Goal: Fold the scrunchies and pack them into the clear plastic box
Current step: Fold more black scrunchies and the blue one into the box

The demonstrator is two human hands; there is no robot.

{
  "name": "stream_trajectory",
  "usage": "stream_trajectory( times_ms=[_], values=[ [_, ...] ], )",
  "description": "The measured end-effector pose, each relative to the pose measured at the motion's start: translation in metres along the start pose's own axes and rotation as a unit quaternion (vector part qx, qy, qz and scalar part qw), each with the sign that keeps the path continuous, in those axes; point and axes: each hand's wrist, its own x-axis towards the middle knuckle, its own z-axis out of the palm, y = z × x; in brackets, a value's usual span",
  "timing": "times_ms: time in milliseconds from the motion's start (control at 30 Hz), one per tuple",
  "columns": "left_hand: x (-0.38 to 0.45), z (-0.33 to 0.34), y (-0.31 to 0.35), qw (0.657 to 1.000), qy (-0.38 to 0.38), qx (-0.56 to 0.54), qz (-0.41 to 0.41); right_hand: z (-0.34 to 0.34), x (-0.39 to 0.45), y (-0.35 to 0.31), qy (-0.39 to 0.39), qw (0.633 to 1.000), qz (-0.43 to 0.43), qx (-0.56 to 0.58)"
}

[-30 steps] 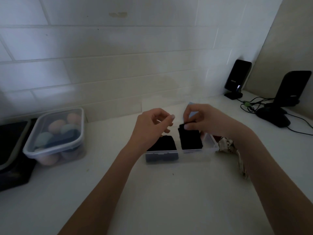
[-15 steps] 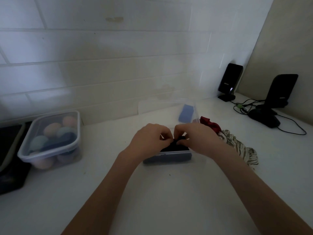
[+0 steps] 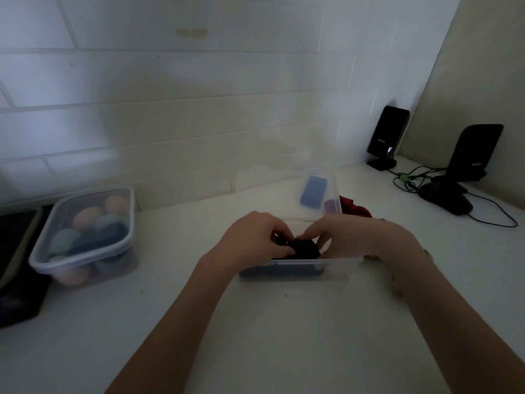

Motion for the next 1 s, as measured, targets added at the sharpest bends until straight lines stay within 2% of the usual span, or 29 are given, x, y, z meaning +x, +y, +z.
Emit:
stream_trajectory(
  times_ms=[133, 300, 433, 500, 600, 700, 800, 900, 933, 1000],
  values=[
    [0.002, 0.002, 0.003, 0.999, -0.017, 0.036, 0.003, 0.003, 0.004, -0.005, 0.047, 0.998, 0.0, -0.048],
    [0.006, 0.003, 0.003, 0.998, -0.053, 0.023, 0.001, -0.005, 0.007, -0.017, -0.008, 0.996, 0.036, -0.075],
    [0.007, 0.003, 0.002, 0.998, -0.055, 0.032, -0.005, -0.004, 0.007, -0.018, -0.006, 0.995, 0.038, -0.089],
    [0.008, 0.003, 0.002, 0.997, -0.059, 0.04, -0.004, -0.004, 0.006, -0.013, -0.01, 0.998, 0.029, -0.061],
    [0.007, 0.003, 0.001, 0.998, -0.062, 0.026, 0.002, -0.012, 0.003, -0.005, -0.014, 0.997, 0.026, 0.066],
    [0.003, 0.001, 0.0, 0.998, -0.054, -0.003, 0.021, -0.025, 0.0, 0.007, 0.082, 0.981, -0.004, 0.177],
    [-0.001, 0.0, 0.001, 0.999, -0.008, -0.036, 0.027, -0.033, 0.001, 0.03, 0.262, 0.916, 0.001, 0.305],
    [-0.003, -0.002, 0.003, 0.996, 0.046, -0.066, 0.04, -0.035, 0.014, 0.06, 0.428, 0.853, 0.06, 0.292],
    [-0.003, -0.004, 0.004, 0.994, 0.06, -0.072, 0.048, -0.032, 0.021, 0.066, 0.45, 0.848, 0.068, 0.272],
    [-0.003, -0.006, 0.006, 0.991, 0.078, -0.088, 0.061, -0.025, 0.036, 0.073, 0.441, 0.864, 0.049, 0.238]
  ],
)
